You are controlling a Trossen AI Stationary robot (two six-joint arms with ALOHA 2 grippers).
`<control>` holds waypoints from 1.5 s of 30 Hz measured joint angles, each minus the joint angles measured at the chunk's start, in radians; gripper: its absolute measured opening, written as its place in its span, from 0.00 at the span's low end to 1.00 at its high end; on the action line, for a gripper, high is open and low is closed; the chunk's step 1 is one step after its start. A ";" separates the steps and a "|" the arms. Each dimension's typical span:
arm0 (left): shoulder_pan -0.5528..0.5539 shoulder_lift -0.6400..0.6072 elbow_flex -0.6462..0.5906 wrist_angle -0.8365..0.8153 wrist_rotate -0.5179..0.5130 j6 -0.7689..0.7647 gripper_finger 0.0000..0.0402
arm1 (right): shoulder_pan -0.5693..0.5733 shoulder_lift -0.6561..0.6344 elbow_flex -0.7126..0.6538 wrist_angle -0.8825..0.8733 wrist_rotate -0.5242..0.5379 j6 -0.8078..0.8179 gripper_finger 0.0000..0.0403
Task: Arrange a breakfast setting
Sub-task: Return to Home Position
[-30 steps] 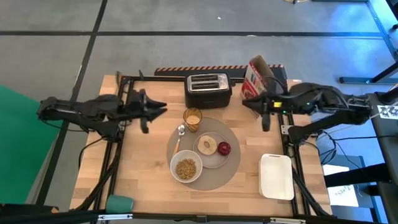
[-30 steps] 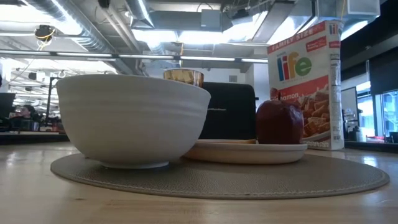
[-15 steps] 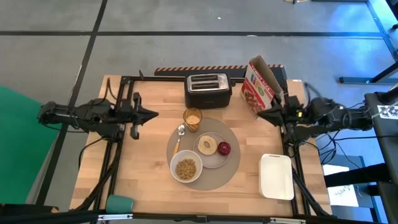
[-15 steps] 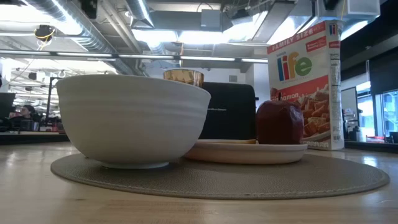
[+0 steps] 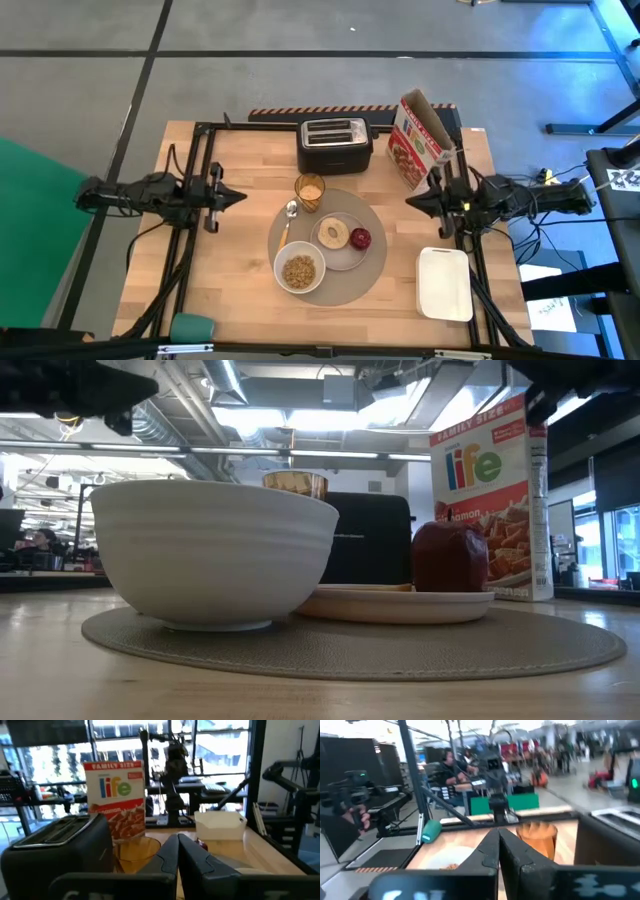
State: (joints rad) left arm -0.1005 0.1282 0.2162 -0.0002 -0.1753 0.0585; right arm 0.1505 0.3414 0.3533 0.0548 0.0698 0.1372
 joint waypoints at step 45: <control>0.000 -0.126 -0.209 0.018 0.140 -0.072 0.00 | 0.000 -0.335 -0.346 0.011 0.174 0.067 0.00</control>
State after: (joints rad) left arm -0.1005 0.0025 0.0074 0.0177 -0.0355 -0.0139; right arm 0.1501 0.0067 0.0071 0.0659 0.2433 0.2037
